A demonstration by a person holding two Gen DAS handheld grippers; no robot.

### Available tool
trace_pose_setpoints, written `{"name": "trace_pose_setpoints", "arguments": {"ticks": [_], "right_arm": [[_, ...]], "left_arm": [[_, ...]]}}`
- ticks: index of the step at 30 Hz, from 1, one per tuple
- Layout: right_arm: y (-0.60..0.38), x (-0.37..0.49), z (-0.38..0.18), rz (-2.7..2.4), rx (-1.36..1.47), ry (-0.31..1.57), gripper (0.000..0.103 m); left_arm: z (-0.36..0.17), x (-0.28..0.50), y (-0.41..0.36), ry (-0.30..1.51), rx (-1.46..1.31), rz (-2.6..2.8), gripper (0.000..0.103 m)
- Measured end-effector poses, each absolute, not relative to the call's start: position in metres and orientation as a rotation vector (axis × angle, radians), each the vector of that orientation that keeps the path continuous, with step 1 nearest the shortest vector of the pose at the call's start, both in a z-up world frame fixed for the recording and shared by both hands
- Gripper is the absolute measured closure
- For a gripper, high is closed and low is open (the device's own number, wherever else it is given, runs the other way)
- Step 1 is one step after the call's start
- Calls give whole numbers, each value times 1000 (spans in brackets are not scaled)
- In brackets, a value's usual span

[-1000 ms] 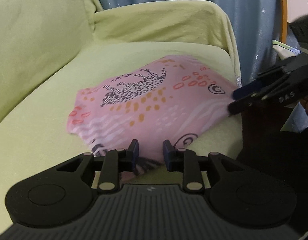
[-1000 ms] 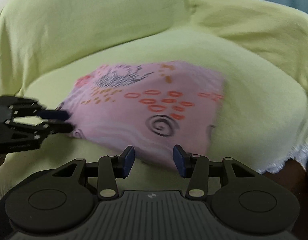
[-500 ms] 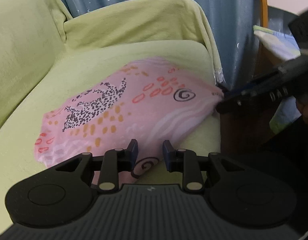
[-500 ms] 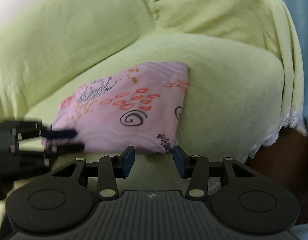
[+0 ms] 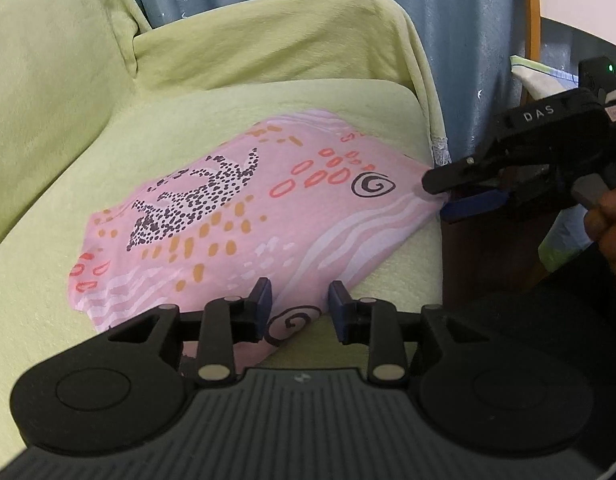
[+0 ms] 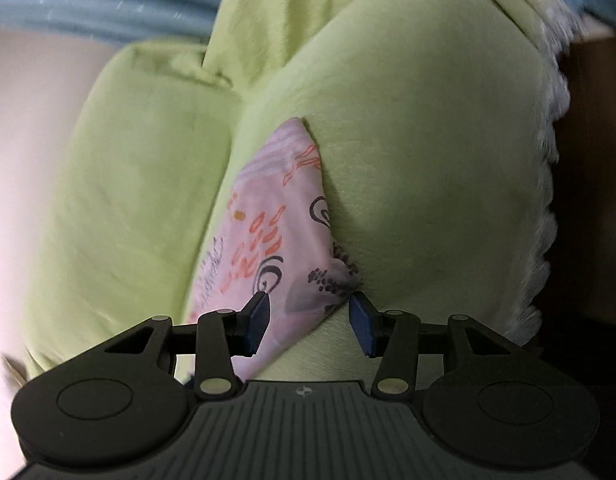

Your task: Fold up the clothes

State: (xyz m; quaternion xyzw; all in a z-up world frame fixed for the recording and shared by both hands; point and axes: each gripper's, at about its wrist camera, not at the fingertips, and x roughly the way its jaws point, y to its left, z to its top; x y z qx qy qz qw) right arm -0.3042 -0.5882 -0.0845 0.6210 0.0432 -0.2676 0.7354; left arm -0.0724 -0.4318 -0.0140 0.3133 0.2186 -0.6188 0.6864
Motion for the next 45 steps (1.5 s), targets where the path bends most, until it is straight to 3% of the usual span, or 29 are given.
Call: {"name": "trace_pose_setpoints", "arguments": {"ticks": [2, 5, 9, 17, 20, 23, 32, 34, 36, 38, 40, 42, 45], "right_arm": [[-590, -308, -90, -603, 1406, 49, 57], [-594, -317, -97, -649, 1434, 13, 99], [-592, -326, -96, -702, 1418, 10, 102], [-588, -346, -78, -800, 1315, 45, 101], [-582, -339, -52, -785, 1195, 74, 93], [-582, -310, -35, -705, 1092, 140, 77], [-582, -205, -17, -508, 773, 414, 74], [-582, -203, -22, -514, 726, 445, 76], [-585, -207, -25, -538, 716, 458, 93], [-589, -213, -25, -572, 732, 460, 101], [-588, -213, -18, -594, 713, 455, 95], [-590, -205, -11, -589, 676, 454, 77], [-597, -185, -7, -565, 644, 454, 71]], "left_arm": [[-14, -72, -432, 492, 704, -1386, 76], [-14, -72, -432, 494, 702, -1384, 76], [-15, -71, -432, 498, 689, -1380, 76], [-9, -64, -430, 541, 631, -1369, 75], [-2, -57, -430, 546, 589, -1338, 75], [1, -49, -435, 545, 559, -1313, 75], [-9, -9, -438, 563, 525, -1260, 76], [-8, 2, -427, 566, 510, -1254, 73], [-7, 11, -417, 563, 510, -1223, 72], [-5, 20, -408, 560, 512, -1190, 72], [-1, 27, -404, 551, 499, -1166, 73], [3, 31, -409, 548, 471, -1174, 75], [7, 31, -427, 532, 445, -1211, 75]]}}
